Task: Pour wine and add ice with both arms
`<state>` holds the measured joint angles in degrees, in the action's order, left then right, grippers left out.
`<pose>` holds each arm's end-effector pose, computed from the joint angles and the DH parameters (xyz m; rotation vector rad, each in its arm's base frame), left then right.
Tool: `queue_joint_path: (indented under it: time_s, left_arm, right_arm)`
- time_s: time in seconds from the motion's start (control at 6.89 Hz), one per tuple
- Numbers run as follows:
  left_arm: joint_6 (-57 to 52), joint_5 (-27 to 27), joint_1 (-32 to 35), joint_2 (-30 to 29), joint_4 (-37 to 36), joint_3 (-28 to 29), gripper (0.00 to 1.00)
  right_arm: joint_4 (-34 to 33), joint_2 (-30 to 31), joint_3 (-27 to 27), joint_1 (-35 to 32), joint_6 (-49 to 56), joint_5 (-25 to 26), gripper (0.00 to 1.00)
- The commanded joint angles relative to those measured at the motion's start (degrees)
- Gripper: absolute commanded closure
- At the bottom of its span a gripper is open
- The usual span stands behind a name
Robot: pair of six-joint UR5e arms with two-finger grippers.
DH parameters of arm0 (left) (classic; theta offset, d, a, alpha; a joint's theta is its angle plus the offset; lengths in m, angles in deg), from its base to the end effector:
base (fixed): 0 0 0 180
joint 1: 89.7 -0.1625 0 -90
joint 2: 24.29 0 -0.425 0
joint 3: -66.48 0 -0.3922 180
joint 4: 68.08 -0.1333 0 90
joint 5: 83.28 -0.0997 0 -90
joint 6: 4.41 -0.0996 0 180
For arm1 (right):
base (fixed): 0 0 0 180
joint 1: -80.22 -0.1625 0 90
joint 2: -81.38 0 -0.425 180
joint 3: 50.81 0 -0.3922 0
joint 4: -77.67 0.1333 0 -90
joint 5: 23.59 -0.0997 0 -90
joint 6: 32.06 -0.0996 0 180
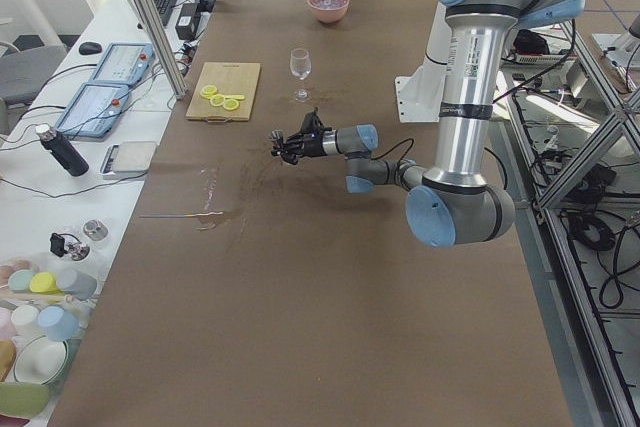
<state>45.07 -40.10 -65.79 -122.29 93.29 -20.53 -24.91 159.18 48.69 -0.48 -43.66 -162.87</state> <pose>0.4098 -0.4069 0.4683 1.2387 0.6855 -0.3036 -0.0339 -0.5649 0.4812 -0.0089 -0.8709 -0.0309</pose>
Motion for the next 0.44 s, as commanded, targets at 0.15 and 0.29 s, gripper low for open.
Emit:
queue_joint_path:
  time_s: [0.15, 0.29]
  left_arm:
    - [1.2, -2.4, -1.3, -1.1, 0.5, 2.5, 1.0]
    - [2.9, -2.7, -2.0, -1.3, 0.4, 3.6, 1.0]
  right_arm:
    - [0.0, 0.1, 0.0, 0.1, 0.0, 0.1, 0.0]
    - [0.0, 0.0, 0.0, 0.1, 0.0, 0.1, 0.0]
